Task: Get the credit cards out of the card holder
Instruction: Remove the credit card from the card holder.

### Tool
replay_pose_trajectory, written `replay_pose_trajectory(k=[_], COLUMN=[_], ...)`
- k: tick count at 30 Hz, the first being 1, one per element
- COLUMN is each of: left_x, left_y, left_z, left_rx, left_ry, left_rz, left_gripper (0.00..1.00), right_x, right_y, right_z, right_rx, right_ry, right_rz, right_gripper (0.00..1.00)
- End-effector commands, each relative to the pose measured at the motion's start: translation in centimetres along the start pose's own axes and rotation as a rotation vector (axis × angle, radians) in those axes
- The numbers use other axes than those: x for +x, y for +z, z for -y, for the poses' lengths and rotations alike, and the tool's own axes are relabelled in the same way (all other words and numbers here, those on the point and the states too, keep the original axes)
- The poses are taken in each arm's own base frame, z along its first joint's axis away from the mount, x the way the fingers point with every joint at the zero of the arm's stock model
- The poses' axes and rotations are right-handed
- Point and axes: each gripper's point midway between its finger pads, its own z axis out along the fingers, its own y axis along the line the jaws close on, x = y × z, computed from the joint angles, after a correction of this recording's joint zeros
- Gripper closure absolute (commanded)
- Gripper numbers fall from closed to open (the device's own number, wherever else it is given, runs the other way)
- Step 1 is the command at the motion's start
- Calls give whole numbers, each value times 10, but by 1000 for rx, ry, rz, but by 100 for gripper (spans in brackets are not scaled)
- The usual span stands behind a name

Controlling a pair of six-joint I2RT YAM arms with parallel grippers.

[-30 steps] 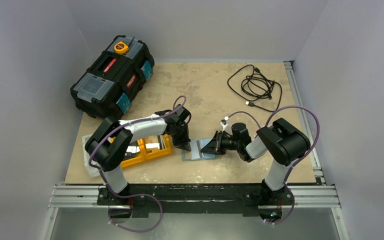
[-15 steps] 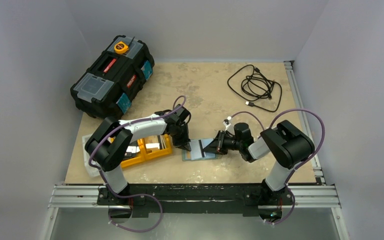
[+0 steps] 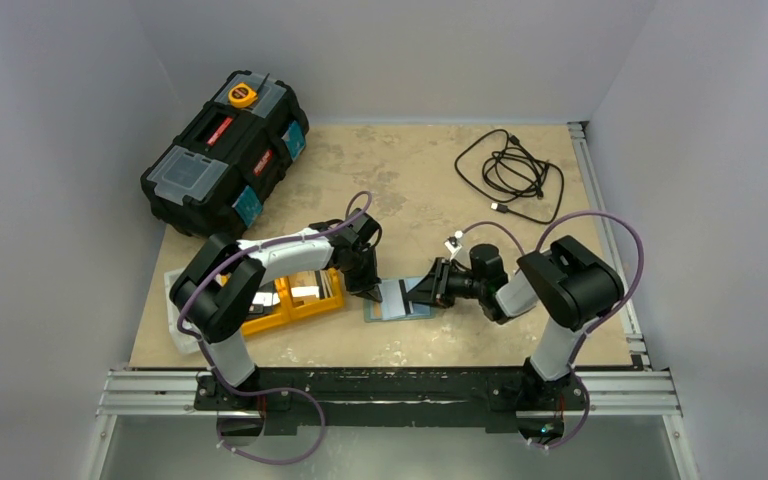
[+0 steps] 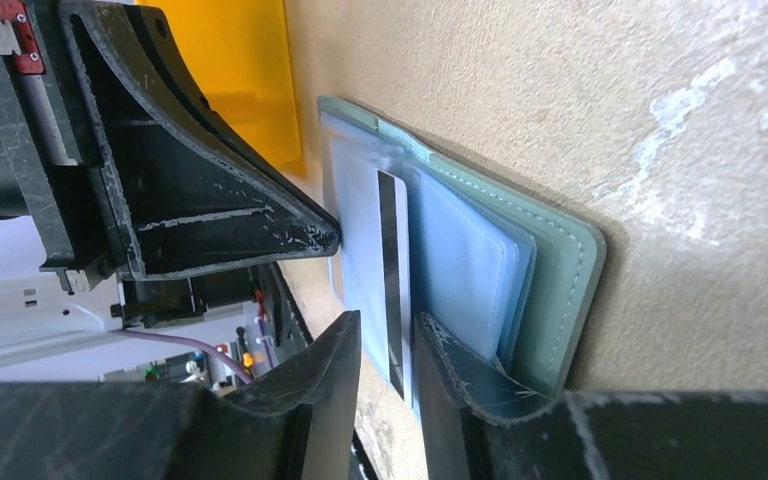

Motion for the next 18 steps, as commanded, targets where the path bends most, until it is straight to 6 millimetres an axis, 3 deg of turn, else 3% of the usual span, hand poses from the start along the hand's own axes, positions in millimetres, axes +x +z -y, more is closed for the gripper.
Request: replay_pose_trajectory(k=[1,7,13,18], left_x=[0,0,0,2], left_y=[17,17,16,16], left_z=[-52,-50,-53,-55], left_rx=[-196,-191,-201,-205], left_ry=[-9,-8,-9,-7], left_rz=[13,12,12,10], left_gripper=[100,100,100,100], right_x=[2,3,0,-10], right_y=[6,8,2,-14], right_z=[22,28,31,41], right_rx=[59,61,94,183], right_ry=[17,30,27,28], right_rz=[-4,-10,19,75], right_gripper=[73,80,100,100])
